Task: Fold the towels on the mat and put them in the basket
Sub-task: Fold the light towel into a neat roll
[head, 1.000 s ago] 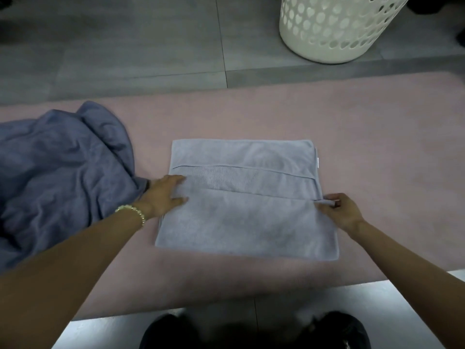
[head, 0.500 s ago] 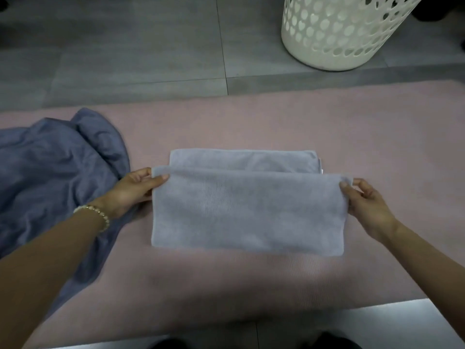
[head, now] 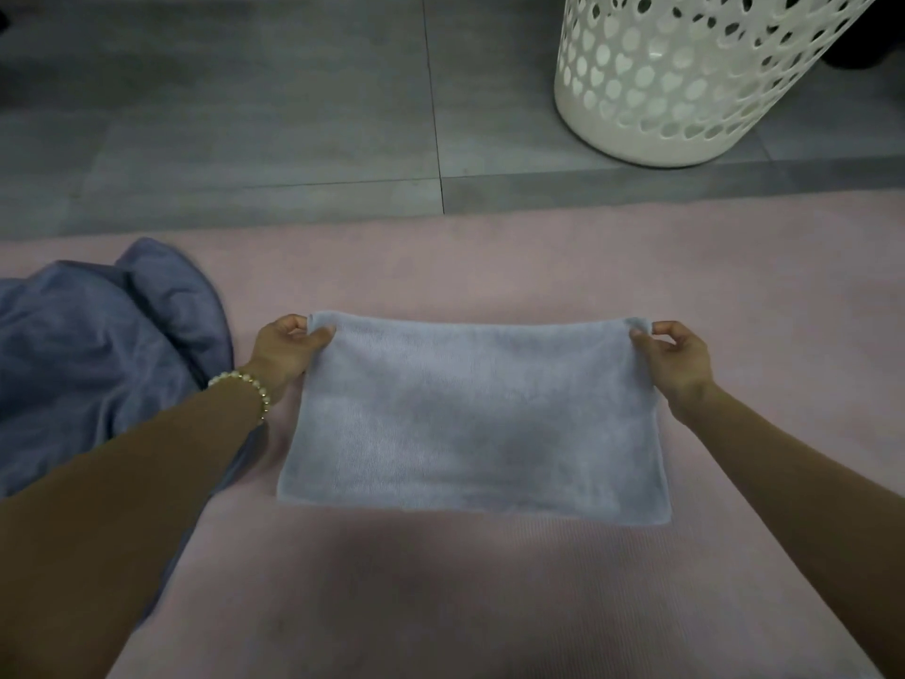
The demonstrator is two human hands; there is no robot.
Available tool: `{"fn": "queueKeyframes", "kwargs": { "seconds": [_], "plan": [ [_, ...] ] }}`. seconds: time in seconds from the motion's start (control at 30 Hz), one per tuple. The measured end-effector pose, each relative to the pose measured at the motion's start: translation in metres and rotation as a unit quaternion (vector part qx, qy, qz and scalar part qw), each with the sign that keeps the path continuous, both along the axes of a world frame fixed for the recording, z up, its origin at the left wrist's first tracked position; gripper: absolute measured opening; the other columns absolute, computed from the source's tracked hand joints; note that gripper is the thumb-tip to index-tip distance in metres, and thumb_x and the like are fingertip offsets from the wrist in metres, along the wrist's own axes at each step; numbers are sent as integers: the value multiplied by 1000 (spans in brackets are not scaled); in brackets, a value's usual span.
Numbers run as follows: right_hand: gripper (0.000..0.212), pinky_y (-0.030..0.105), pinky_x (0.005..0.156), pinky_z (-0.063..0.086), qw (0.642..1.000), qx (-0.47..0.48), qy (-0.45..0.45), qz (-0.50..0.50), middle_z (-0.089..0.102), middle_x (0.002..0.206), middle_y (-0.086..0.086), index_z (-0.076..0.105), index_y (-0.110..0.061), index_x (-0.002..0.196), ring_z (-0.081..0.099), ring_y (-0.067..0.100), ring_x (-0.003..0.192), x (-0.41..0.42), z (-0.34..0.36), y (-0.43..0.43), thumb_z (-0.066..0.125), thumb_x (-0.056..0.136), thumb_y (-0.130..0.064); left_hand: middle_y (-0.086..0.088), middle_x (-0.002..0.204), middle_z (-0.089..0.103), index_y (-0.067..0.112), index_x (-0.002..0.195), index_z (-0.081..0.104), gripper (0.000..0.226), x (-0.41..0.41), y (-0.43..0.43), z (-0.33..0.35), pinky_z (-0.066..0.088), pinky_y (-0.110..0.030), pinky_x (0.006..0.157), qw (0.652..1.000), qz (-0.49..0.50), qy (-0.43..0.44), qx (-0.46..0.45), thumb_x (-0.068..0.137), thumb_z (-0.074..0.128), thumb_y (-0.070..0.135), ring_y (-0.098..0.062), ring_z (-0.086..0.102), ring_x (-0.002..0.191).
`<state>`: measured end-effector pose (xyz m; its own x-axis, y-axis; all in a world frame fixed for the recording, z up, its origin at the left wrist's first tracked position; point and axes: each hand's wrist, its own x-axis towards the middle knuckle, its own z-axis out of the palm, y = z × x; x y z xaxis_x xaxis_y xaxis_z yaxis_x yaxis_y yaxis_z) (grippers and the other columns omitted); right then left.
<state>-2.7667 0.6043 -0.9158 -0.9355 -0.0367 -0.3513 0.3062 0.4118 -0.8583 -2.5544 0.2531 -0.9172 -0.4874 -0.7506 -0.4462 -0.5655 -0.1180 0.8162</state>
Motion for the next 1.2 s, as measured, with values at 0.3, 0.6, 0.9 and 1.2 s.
{"fn": "queueKeyframes", "kwargs": {
  "seconds": [0.3, 0.6, 0.9, 1.2],
  "plan": [
    [25, 27, 59, 47, 986, 87, -121, 73, 59, 96, 14, 61, -2, 101, 56, 22, 69, 8, -5, 19, 68, 87, -22, -6, 83, 65, 9, 79, 63, 26, 25, 13, -14, 48, -30, 75, 993, -57, -100, 39, 88, 64, 33, -23, 62, 75],
    [52, 28, 71, 52, 939, 104, -277, 174, 66, 99, 4, 57, -5, 122, 64, 20, 87, 83, 11, 72, 70, 81, -34, -3, 96, 70, 10, 99, 68, 37, 91, 39, -14, 54, -29, 77, 971, -146, -159, 104, 81, 68, 42, -18, 67, 82],
    [21, 29, 61, 45, 967, 170, -106, 155, 64, 87, 13, 64, -7, 80, 57, 22, 69, 104, -2, 77, 59, 92, -23, -3, 99, 65, 8, 105, 64, 30, 113, 63, -8, 44, -19, 72, 982, -157, -107, 10, 94, 53, 34, -14, 60, 82],
    [23, 33, 66, 38, 966, 218, -37, 130, 60, 87, 15, 53, -3, 88, 57, 33, 82, 114, -12, 76, 56, 93, -26, -6, 95, 65, -1, 103, 64, 32, 120, 70, -13, 43, -23, 72, 977, -156, -128, -65, 85, 68, 26, -24, 62, 88]
  ]
}}
